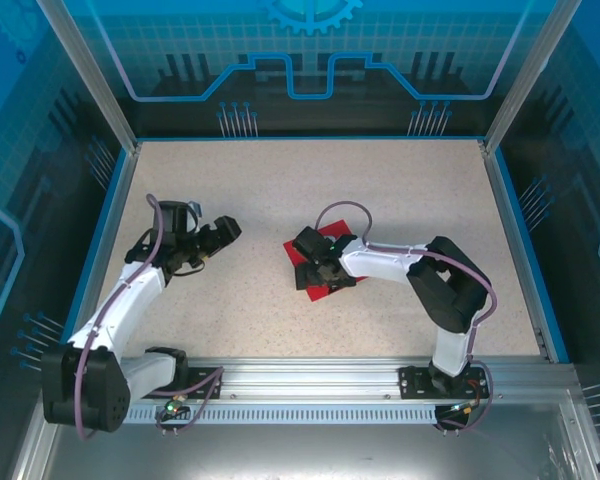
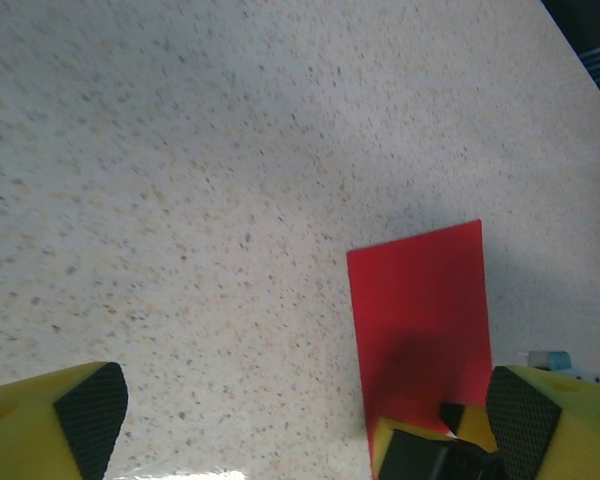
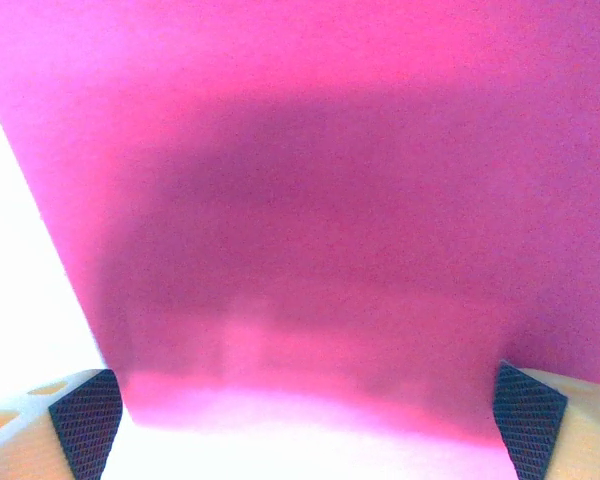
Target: Fold a paper plane with a square sheet of paper (fold left side to right side)
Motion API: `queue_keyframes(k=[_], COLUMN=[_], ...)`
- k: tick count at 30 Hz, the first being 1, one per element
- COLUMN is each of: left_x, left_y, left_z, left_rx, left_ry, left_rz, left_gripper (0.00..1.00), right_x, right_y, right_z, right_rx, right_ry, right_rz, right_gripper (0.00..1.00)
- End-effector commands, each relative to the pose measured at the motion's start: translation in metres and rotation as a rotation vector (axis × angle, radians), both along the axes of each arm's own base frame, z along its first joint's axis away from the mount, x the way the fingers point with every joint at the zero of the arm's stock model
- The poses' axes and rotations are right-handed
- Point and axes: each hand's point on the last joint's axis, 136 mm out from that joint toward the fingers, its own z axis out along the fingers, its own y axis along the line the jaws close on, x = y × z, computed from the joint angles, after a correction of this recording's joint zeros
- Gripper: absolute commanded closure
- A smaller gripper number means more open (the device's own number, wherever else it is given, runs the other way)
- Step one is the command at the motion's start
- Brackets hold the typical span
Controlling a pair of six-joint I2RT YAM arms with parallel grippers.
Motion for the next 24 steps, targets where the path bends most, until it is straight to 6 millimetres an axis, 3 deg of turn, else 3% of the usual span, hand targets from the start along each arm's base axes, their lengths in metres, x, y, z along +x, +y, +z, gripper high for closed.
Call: queue_keyframes(k=[1,6,12,18,24], left_x=[-0.003,0.008,0.03,0.051,0.048], left_y=[-0.03,-0.076,-0.139,-0.184,-0.205], left_z=[-0.003,-0.014,-0.034,-0.064,-0.098], left_rx=[-0.123,-0.227,-0.219,-0.195,-0.137], left_ry=[0.045,0.092,0.164,0.245,0.336], left_rz=[-0.089,-0.216,-0.353,-0.416,-0.44], left_gripper=[0.09,0.19,0.31,0.36,0.39], right_x=[0.002,0.02,0.035,0.04,0.037], right_y=[0.004,-0.026,-0.075,-0.096,-0.103], right_z=[0.021,0.038,0.022,0.011,0.0], right_rx=[0.02,0.021,-0.002,-0.012,-0.027], right_ry=[-0.018,-0.066,-0.039,-0.021,0.003], right_rz=[0.021,-0.036,-0.145,-0.193,-0.22], right_gripper=[0.01,0.01,0.01,0.01,0.01])
